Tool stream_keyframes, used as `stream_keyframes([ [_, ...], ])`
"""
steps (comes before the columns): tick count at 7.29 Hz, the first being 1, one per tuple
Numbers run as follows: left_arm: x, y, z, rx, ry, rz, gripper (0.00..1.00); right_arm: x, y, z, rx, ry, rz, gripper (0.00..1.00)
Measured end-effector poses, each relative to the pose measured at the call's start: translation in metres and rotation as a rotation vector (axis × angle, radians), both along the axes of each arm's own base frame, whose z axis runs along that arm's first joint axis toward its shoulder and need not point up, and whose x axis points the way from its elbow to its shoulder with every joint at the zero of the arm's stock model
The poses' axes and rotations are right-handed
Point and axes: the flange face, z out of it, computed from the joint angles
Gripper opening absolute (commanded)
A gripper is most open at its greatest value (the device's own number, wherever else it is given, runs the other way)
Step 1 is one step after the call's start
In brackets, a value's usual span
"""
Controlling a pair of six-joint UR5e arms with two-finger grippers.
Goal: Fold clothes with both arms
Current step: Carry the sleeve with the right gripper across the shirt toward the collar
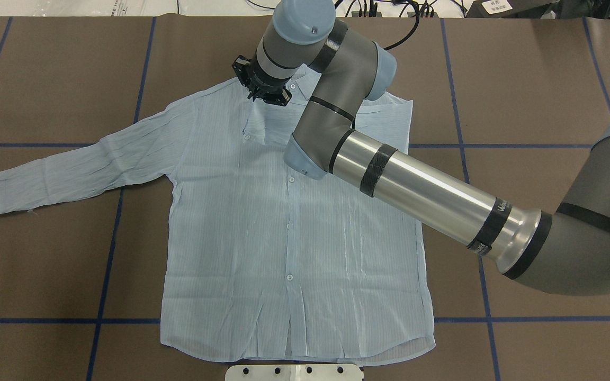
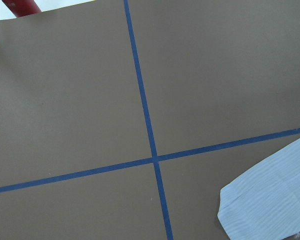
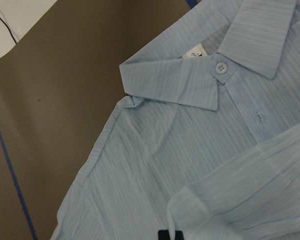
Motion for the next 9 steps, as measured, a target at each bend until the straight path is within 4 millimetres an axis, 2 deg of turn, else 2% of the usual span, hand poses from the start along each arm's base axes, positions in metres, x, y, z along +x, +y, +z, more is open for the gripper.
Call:
stream_keyframes([
  [1,0.003,-0.002,-0.002,0.014,0.003,0.007,1.00,-0.014,0.007,-0.003,0.010,0.002,0.013,1.00],
  [2,0.019,-0.006,-0.009,0.060,0.009,0.038,1.00,-0.028,0.017,-0.009,0.024,0.007,0.027,1.00],
  [4,0.068,-0.014,-0.013,0.039,0.062,0.053,1.00,-0.044,0.031,-0.026,0.039,-0.001,0.033,1.00],
  [5,0.091,-0.024,-0.004,-0.018,0.084,0.051,0.99,-0.046,0.034,-0.035,0.031,-0.011,0.039,1.00],
  [6,0.113,-0.044,0.014,-0.079,0.090,0.059,0.99,-0.044,0.032,-0.040,0.019,-0.017,0.050,1.00],
  [7,0.134,-0.064,0.036,-0.137,0.090,0.071,0.97,-0.040,0.029,-0.042,0.010,-0.017,0.059,1.00],
  [9,0.172,-0.084,0.078,-0.200,0.091,0.110,0.94,-0.034,0.023,-0.038,-0.006,-0.004,0.072,1.00],
])
